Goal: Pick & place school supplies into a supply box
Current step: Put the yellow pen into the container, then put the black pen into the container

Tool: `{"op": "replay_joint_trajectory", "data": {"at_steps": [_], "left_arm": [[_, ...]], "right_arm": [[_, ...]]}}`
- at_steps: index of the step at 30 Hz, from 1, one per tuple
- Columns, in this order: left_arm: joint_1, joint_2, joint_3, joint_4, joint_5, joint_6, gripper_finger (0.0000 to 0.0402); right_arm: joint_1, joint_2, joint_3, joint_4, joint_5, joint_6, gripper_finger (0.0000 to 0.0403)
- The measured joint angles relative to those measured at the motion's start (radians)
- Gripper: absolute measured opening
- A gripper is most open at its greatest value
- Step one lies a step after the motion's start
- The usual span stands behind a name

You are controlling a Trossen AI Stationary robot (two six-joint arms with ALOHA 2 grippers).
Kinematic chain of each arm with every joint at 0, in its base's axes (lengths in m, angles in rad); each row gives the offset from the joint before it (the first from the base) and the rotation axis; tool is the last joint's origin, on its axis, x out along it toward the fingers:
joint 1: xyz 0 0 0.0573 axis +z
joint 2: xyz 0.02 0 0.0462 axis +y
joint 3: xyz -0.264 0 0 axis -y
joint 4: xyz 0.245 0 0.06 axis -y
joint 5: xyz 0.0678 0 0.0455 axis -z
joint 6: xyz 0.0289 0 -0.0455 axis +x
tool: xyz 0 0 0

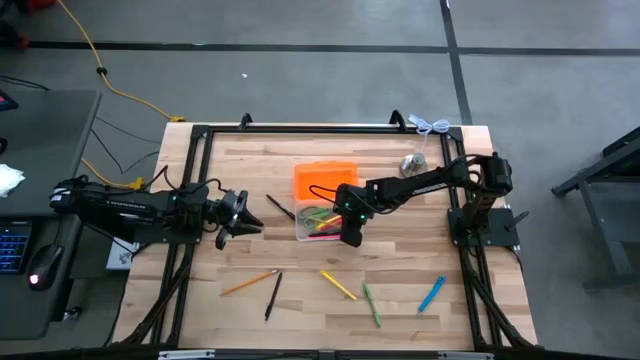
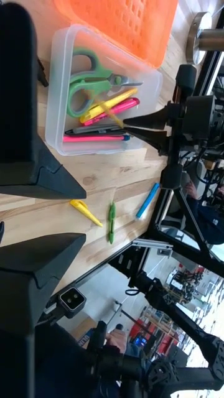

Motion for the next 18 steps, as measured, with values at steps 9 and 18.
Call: {"op": "replay_joint_trajectory", "data": {"at_steps": [9,18], "left_arm": [[0.0,0.0,0.0,0.0,0.0,0.0,0.0129],[0.0,0.0,0.0,0.0,0.0,0.0,0.0129]], "right_arm": [[0.0,0.0,0.0,0.001,0.011,0.003,0.0064],[-0.031,-0.026,0.0,0.042,-0.09,0.001,0.0076]]}}
